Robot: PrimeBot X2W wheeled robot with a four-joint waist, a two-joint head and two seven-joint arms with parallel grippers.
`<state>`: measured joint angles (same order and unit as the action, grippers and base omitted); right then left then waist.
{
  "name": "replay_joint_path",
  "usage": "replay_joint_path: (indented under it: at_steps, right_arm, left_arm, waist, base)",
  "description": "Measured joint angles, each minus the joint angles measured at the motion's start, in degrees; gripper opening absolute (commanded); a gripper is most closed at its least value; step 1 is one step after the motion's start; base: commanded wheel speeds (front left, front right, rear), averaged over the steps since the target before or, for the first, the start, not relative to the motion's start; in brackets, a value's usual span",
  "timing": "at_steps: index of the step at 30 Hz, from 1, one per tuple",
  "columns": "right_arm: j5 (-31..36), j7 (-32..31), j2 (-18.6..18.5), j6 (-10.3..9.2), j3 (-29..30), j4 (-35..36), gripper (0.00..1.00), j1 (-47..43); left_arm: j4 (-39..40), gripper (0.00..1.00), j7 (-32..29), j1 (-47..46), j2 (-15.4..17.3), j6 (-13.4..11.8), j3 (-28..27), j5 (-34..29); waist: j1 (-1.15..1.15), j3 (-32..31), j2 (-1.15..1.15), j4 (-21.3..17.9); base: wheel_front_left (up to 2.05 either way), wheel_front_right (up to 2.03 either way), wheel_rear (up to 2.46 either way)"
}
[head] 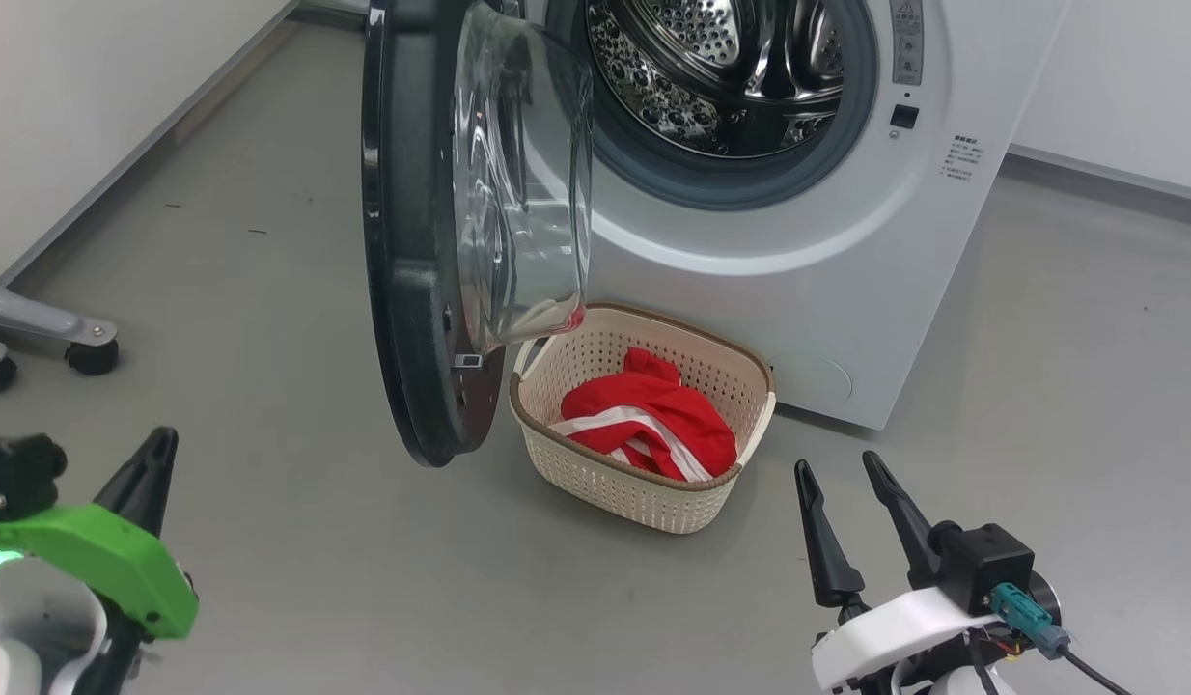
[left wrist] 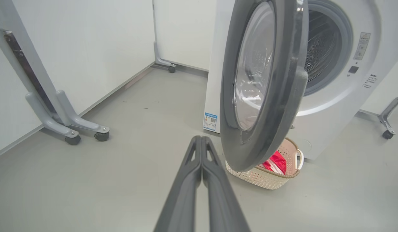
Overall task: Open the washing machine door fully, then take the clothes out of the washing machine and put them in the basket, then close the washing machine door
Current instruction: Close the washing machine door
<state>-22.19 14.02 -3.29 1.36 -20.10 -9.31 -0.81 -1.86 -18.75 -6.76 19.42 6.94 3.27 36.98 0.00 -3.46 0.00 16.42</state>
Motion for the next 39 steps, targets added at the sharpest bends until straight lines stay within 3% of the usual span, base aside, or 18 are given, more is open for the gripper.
replay_joint_path:
  at_steps: [10, 11, 12, 13, 14, 24, 39]
  right_arm:
    - [0.0, -0.01, 0.07, 0.0, 0.0, 0.6, 1.0, -0.9]
    - [0.0, -0.01, 0.07, 0.01, -0.15, 0.63, 1.0, -0.9]
    - [0.0, -0.01, 0.09, 0.01, -0.24, 0.64, 1.0, -0.9]
    - [0.0, -0.01, 0.13, 0.0, -0.15, 0.71, 1.0, -0.91]
    - [0.0, -0.01, 0.13, 0.0, -0.08, 0.83, 1.0, -0.91]
    - [0.0, -0.01, 0.18, 0.0, 0.11, 1.26, 1.0, -1.12]
    - [0.0, 0.0, 0.32, 0.01, 0.21, 1.64, 1.0, -1.79]
  left_arm:
    - [0.52, 0.0, 14.95, 7.79, -1.02, 0.0, 0.21, -3.94]
    - [0.62, 0.04, 16.38, 8.41, -1.05, 0.0, 0.05, -4.11]
    - [0.68, 0.38, 17.71, 8.99, -1.07, 0.0, -0.12, -4.26]
    - [0.74, 0.91, 18.81, 9.46, -1.05, 0.0, -0.01, -4.5]
    - [0.74, 1.0, 19.67, 9.77, -1.03, 0.0, 0.15, -4.95]
    - [0.0, 1.0, 26.65, 12.91, -0.71, 0.0, 2.36, -8.28]
    - [-1.98, 1.0, 30.44, 13.89, -0.91, 0.01, 2.86, -9.37]
  waist:
    - [0.0, -0.44, 0.0, -0.17]
    - [0.0, -0.45, 0.0, -0.26]
    - [0.0, -0.46, 0.0, -0.39]
    - [0.0, -0.48, 0.0, -0.51]
    - [0.0, -0.5, 0.0, -0.58]
    - [0.0, -0.59, 0.0, -1.24]
    - [0.0, -0.76, 0.0, -1.45]
  base:
    - [0.0, 0.0, 0.0]
    - [0.0, 0.0, 0.0]
    - [0.0, 0.0, 0.0]
    - [0.0, 0.0, 0.0]
    - [0.0, 0.0, 0.0]
    - [0.0, 0.0, 0.0]
    - [0.0, 0.0, 0.0]
